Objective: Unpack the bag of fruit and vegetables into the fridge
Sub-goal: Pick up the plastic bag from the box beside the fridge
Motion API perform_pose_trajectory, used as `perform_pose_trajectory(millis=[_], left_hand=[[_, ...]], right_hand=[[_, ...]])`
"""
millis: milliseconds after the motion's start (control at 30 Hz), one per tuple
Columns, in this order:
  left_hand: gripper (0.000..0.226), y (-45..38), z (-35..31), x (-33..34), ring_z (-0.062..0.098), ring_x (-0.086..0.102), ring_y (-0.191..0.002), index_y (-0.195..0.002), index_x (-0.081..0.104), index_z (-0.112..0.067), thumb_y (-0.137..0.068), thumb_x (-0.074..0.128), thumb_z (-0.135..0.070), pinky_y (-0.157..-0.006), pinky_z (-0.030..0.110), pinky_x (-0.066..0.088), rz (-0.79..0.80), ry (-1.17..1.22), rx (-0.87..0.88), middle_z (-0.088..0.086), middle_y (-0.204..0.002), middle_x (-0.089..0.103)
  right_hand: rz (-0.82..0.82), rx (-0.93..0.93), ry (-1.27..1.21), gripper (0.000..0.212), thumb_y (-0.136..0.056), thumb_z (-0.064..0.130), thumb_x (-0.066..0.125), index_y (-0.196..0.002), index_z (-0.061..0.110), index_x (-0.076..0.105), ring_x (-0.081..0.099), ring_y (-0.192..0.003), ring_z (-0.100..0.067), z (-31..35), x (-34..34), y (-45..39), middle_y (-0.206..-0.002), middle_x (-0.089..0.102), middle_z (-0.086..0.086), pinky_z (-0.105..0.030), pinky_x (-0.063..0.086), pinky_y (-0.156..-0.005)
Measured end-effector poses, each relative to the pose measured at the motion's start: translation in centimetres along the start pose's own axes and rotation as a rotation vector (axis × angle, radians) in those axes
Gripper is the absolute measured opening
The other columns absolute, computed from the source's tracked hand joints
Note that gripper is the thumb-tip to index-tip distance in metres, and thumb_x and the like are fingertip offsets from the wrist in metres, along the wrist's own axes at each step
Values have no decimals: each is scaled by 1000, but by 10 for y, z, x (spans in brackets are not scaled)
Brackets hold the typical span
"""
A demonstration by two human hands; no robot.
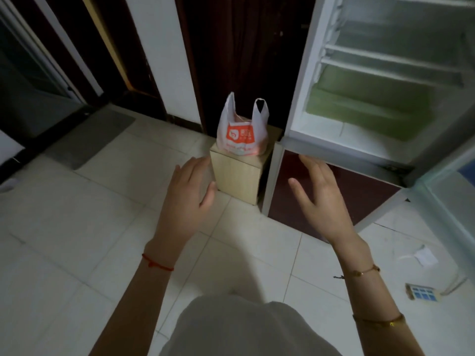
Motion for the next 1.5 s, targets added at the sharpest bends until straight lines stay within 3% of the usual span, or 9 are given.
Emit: perform_pose_trajectory(millis=[200, 467, 567, 633, 733, 833, 1000, 1100, 1500], left_hand=[[51, -45, 40, -2, 19, 35, -136, -143, 40, -11, -94, 47, -24, -115, 48, 28, 8, 19, -34, 7, -145, 45], [52, -126, 92, 23, 15, 35, -136, -143, 40, -11, -94, 44, -27, -115, 47, 28, 27, 17, -73, 4, -145, 44], [52, -167, 109, 33, 16, 36, -135, -143, 40, -11, -93, 42, -29, -114, 46, 29, 28, -1, -71, 5, -144, 44], [52, -197, 117, 39, 17, 37, -135, -143, 39, -9, -94, 41, -29, -116, 46, 27, 19, -13, -60, 6, -144, 45], [51, -245, 126, 48, 20, 38, -134, -142, 40, -7, -95, 43, -27, -115, 47, 27, 1, -12, -45, 9, -143, 46], [50, -292, 135, 59, 23, 42, -132, -142, 41, -6, -96, 45, -25, -114, 49, 29, -13, -18, -30, 11, -141, 48], [49, -357, 153, 81, 25, 47, -128, -141, 41, -6, -96, 45, -27, -112, 50, 33, -19, 8, -18, 13, -138, 51], [53, -390, 170, 96, 26, 49, -125, -141, 41, -7, -95, 39, -34, -110, 47, 36, 11, 19, 0, 13, -136, 52], [46, -510, 236, 168, 29, 55, -117, -134, 51, -3, -93, 59, -21, -99, 26, 37, 144, 106, 2, 16, -129, 59]], right_hand=[[48, 20, -8, 57, -99, 40, 49, -149, 15, 36, 29, -145, -15, 5, 34, -47, -152, 40, -2, -42, 30, -118], [80, 36, -21, 56, -99, 41, 49, -148, 18, 37, 34, -141, -14, -13, 76, -137, -150, 41, 0, -29, 29, -115], [83, 30, -43, 53, -99, 40, 50, -146, 19, 38, 44, -131, -13, -21, 92, -179, -148, 43, 1, -31, 40, -108], [81, 28, -45, 51, -99, 37, 51, -146, 19, 38, 43, -124, -6, -27, 101, -210, -146, 43, 0, -19, 40, -101], [91, 43, -31, 55, -98, 37, 50, -147, 16, 37, 34, -126, 0, -35, 110, -262, -147, 42, -4, 0, 21, -98], [81, 37, -7, 58, -98, 40, 49, -148, 15, 36, 38, -134, -14, -45, 116, -311, -148, 42, -5, -20, 29, -109], [118, 63, -17, 60, -96, 44, 47, -148, 16, 35, 41, -135, -20, -67, 134, -373, -148, 43, -6, -31, 35, -112], [116, 106, -48, 55, -97, 41, 48, -146, 17, 38, 43, -134, -18, -79, 146, -400, -146, 44, -5, -27, 35, -109], [3, 358, -36, 41, -99, 27, 55, -134, 8, 51, 56, -114, -26, -129, 217, -485, -125, 58, -12, -29, 45, -92]])
Point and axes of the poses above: each hand's wrist, its own y-axis away from the middle knuckle, its own x-axis out of the palm, z = x × y, the point moved 4 cm from there along -y, towards the middle knuckle
